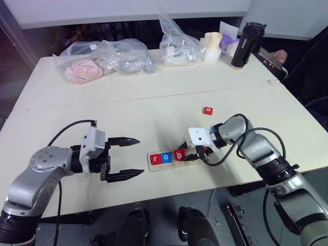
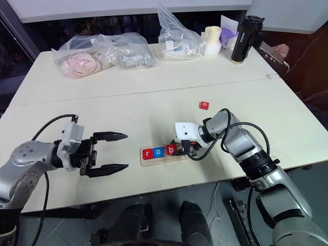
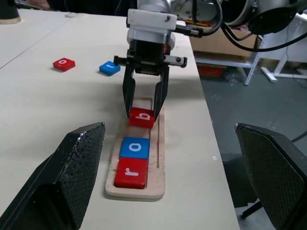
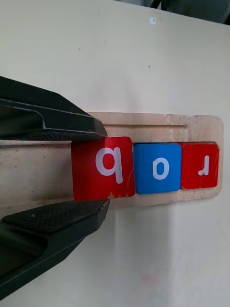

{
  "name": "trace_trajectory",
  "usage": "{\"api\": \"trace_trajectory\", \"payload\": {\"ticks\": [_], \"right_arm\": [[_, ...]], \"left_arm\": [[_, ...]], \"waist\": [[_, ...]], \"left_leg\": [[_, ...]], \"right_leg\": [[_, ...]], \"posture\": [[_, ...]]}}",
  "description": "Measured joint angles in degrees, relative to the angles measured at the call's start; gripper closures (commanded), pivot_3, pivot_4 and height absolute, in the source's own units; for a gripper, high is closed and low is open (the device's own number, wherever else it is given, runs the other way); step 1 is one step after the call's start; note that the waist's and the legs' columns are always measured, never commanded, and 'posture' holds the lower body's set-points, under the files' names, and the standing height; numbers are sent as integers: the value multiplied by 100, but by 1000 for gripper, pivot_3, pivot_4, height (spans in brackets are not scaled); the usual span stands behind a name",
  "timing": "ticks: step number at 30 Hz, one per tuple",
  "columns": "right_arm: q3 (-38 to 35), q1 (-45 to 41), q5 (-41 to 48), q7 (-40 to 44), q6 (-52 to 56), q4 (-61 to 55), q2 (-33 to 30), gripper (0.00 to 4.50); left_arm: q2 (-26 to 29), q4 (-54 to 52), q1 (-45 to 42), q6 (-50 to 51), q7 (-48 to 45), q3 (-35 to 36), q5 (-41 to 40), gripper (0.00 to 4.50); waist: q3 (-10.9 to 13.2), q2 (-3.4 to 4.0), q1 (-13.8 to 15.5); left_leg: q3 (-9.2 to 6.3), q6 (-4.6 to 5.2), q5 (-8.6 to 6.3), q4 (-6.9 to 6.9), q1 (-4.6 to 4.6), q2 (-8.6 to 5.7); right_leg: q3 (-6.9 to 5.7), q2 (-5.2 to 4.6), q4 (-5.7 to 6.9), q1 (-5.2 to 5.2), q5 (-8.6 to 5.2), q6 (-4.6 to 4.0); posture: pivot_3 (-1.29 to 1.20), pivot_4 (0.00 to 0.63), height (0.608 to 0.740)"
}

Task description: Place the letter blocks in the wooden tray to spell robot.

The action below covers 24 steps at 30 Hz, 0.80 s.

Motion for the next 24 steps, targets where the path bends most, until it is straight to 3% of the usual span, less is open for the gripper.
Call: {"api": "trace_trajectory", "payload": {"ticks": [24], "right_arm": [[19, 1, -95, 22, 62, 11, 134, 3375]], "left_arm": [[-42, 1, 27, -117, 50, -43, 103, 0]], "waist": [[0, 0, 0]], "left_leg": [[0, 0, 0, 0, 0, 0]], "right_leg": [[0, 0, 0, 0, 0, 0]], "posture": [[0, 150, 740]]}}
